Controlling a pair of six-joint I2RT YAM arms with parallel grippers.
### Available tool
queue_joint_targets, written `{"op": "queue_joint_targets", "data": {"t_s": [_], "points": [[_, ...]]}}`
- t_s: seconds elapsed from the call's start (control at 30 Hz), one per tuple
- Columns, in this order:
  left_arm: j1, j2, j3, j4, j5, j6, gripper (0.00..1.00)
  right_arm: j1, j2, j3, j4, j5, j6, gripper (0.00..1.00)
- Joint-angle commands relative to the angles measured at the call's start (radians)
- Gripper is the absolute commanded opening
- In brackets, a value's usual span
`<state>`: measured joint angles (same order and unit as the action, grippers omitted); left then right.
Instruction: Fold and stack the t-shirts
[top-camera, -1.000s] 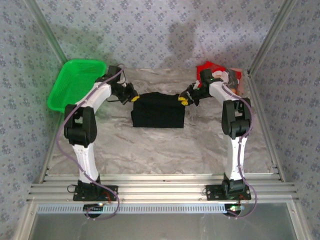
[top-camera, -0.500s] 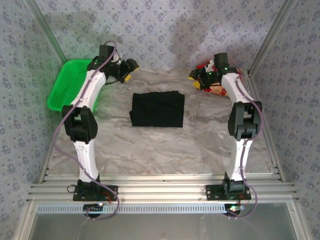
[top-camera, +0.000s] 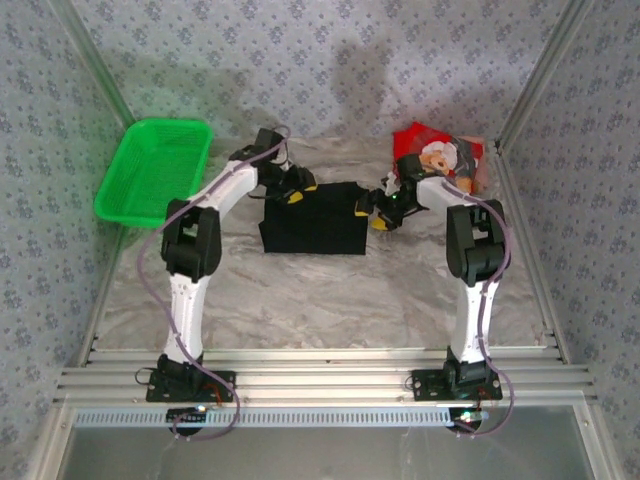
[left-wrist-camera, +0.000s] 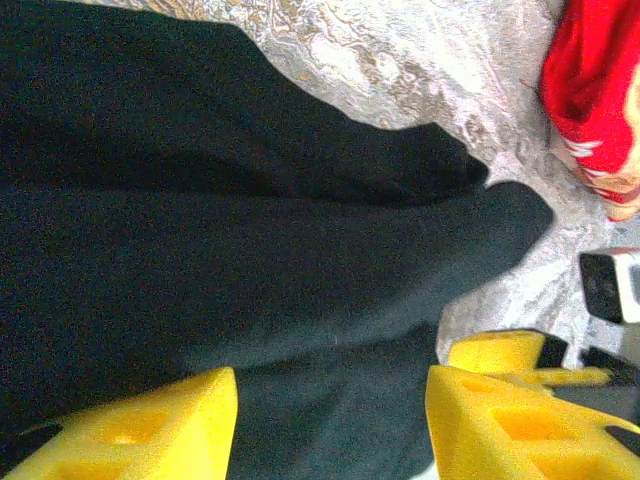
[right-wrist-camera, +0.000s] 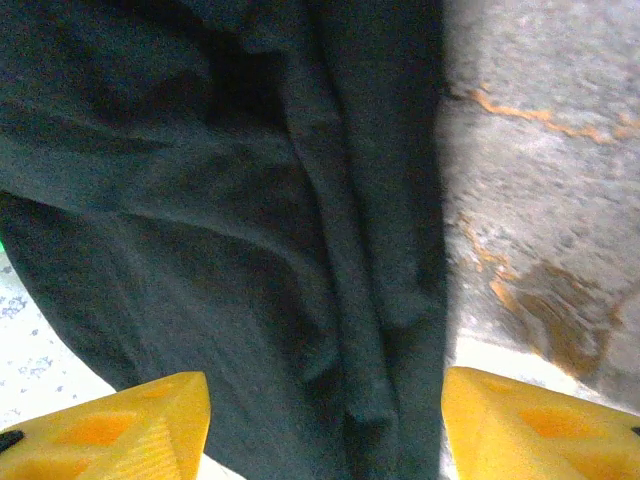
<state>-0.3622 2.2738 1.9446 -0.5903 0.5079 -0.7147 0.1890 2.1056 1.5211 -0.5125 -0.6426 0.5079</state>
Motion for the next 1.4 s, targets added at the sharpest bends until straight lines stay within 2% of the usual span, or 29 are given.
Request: {"op": "queue_joint_targets", "data": {"t_s": [0.0, 0.1, 0.27, 0.4, 0.53, 0.6, 0.67, 0.73, 0.9, 1.07, 1.23, 1.37], "points": [[0.027, 0.043, 0.075, 0.021, -0.020, 0.007, 0.51, -0.001, 0.007, -0.005, 0.162, -0.074, 0.080, 0.60], [0.049, 0.080, 0.093, 0.058, -0.021, -0.016, 0.50, -0.001, 0.040, 0.025, 0.256, -0.137, 0.200, 0.50], [0.075, 0.166, 0.178, 0.077, 0.008, -0.035, 0.50, 0.004, 0.121, 0.110, 0.346, -0.172, 0.340, 0.37], [0.078, 0.228, 0.226, 0.088, 0.035, -0.038, 0.50, 0.010, 0.194, 0.177, 0.424, -0.156, 0.449, 0.37], [0.083, 0.231, 0.225, 0.093, 0.043, -0.041, 0.51, -0.003, 0.251, 0.246, 0.372, -0.112, 0.467, 0.36], [0.090, 0.191, 0.217, 0.095, 0.057, -0.041, 0.55, -0.011, 0.213, 0.243, 0.297, -0.091, 0.397, 0.44], [0.098, 0.126, 0.209, 0.092, 0.049, -0.026, 0.60, -0.018, 0.167, 0.278, 0.121, -0.039, 0.262, 0.51], [0.111, 0.058, 0.215, 0.080, 0.040, -0.015, 0.64, -0.021, 0.134, 0.313, -0.026, -0.012, 0.147, 0.56], [0.149, -0.103, 0.210, 0.009, 0.014, 0.028, 0.70, -0.002, 0.106, 0.359, -0.273, 0.131, -0.022, 0.65], [0.154, -0.233, 0.080, -0.057, -0.024, 0.119, 0.73, 0.054, 0.175, 0.424, -0.378, 0.235, -0.120, 0.69], [0.173, -0.399, -0.220, 0.063, -0.026, 0.082, 0.74, 0.119, 0.275, 0.510, -0.457, 0.333, -0.190, 0.71], [0.197, -0.535, -0.374, 0.081, -0.041, 0.086, 0.75, 0.147, 0.299, 0.511, -0.412, 0.372, -0.180, 0.72]]}}
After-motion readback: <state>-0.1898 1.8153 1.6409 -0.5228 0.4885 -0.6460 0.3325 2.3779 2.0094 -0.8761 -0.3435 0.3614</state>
